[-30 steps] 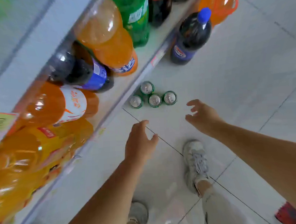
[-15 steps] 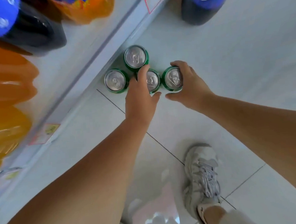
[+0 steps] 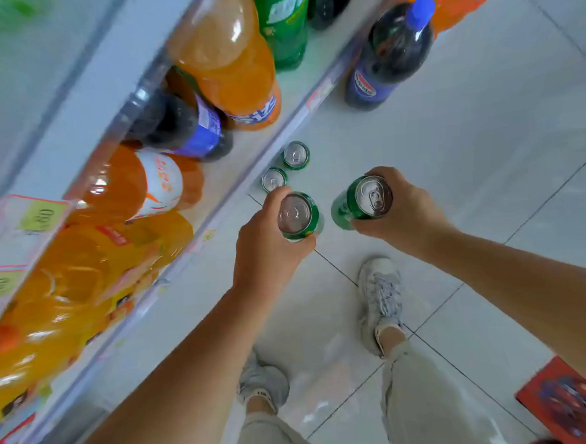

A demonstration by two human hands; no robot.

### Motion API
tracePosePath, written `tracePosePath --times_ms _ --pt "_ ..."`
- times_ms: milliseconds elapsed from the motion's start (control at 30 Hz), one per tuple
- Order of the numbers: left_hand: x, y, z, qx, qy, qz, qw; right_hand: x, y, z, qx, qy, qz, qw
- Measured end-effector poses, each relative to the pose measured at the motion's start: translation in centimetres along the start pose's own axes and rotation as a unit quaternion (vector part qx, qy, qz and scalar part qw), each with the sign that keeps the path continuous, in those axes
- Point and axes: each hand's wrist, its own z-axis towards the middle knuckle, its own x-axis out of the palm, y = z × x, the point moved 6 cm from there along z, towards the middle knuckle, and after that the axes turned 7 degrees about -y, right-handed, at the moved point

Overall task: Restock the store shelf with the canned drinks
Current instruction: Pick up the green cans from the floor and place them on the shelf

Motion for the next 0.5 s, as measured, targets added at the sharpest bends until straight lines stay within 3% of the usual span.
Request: tracePosePath --times_ms 267,500 --pt "-24.0 -12.4 -11.1 0.095 -0.075 -0.025 0.992 -12.8 20.2 -17.3 -0.11 -0.026 0.068 0.991" --pt "-45.8 -20.0 -24.4 0.156 -0.188 -0.039 0.969 -21.1 36.8 -36.1 -0.25 -0.065 0.163 0.952"
